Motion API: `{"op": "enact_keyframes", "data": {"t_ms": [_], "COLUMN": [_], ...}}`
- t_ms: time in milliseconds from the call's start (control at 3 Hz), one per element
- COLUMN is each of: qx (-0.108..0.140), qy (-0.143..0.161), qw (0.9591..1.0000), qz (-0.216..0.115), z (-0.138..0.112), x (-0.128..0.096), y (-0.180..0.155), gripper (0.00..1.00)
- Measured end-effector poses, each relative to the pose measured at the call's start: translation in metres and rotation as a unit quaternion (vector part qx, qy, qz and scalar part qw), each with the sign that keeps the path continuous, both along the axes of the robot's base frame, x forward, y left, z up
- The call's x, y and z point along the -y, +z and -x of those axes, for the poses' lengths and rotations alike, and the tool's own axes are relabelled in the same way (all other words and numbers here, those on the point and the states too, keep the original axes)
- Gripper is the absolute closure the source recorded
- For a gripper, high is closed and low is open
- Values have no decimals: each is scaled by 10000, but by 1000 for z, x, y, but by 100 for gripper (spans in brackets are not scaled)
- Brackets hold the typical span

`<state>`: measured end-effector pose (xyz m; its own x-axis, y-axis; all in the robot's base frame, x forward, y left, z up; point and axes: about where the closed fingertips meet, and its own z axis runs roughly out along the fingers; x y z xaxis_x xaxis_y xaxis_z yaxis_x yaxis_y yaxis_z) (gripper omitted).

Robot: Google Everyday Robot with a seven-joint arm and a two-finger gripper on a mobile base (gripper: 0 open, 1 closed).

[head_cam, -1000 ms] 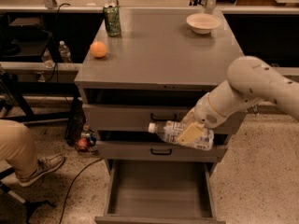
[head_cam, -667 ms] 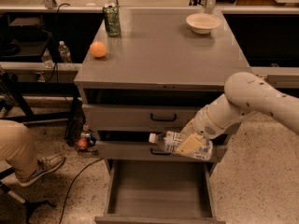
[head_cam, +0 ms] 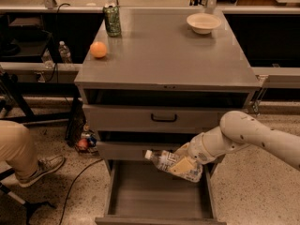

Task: Place blue plastic bottle into bottom drawer

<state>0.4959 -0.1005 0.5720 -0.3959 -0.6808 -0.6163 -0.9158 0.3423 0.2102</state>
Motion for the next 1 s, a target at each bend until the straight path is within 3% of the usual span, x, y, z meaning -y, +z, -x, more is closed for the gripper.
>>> {"op": "enact_keyframes", "data": {"t_ms": [333,667,1000], "qx": [0,157,274], "qy": [1,24,257], "qw": [10000,9999,9989], "qz": [0,21,-287], "z": [0,-5,-14], "x": [0,-3,-13], "y": [0,-21,-58], "gripper": [100,100,100]}}
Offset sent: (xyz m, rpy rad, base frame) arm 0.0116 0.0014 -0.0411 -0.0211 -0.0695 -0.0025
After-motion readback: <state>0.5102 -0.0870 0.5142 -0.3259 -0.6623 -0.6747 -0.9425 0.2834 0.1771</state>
